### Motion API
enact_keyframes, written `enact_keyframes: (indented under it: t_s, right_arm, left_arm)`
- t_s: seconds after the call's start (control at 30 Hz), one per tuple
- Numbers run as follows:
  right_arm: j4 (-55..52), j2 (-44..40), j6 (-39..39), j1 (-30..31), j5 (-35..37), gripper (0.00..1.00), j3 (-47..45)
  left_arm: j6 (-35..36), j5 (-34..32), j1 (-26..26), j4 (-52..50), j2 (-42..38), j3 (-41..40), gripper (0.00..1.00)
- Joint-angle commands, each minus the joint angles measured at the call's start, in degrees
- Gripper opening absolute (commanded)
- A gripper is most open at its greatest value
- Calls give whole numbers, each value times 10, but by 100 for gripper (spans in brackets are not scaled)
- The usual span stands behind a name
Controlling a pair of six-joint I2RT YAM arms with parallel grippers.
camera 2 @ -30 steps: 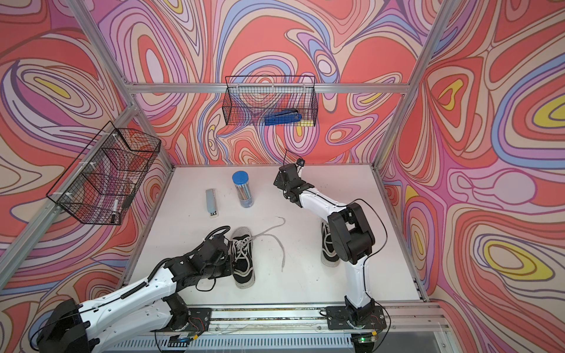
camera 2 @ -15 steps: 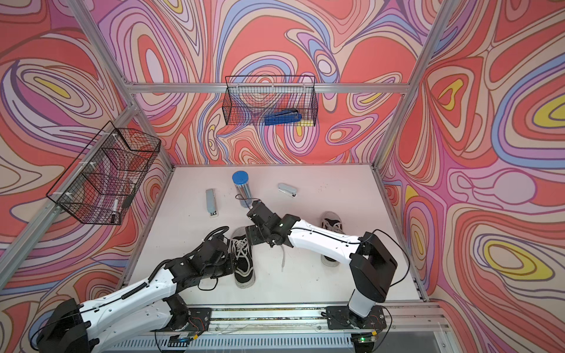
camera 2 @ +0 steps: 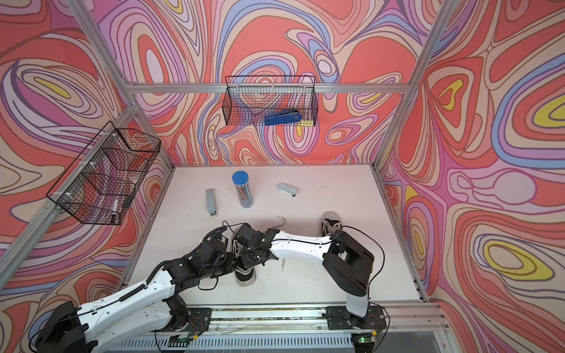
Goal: Remove the insole from the shoe
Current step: Untie the shoelace on the shoe.
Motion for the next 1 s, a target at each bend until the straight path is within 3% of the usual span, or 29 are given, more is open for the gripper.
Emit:
enact_keyframes:
  t_s: [0.0,0.17,0.4,0.53,0.8,0.97]
  right_arm:
    - [6,-8,23,1,49,8,14]
    - [-32,-66,42,-12,143,0,-3]
    - [-39,-115,43,-78,145,0,-49]
    - [-35,-111,40,-104,138,0,-80]
    - [-44,-90,34,-134,95,0,-110]
    - [-98,-111,17,-133,62,29,-55]
  left_arm:
    - [-4,-17,2,14,3,11,0]
    - [19,-13,18,44,25,34,0]
    - [79,30,35,94,146,131,0]
    - [45,69,27,165,205,114,0]
    - [-24,49,-26,243,246,60,0]
    - [-26,39,-25,245,235,31,0]
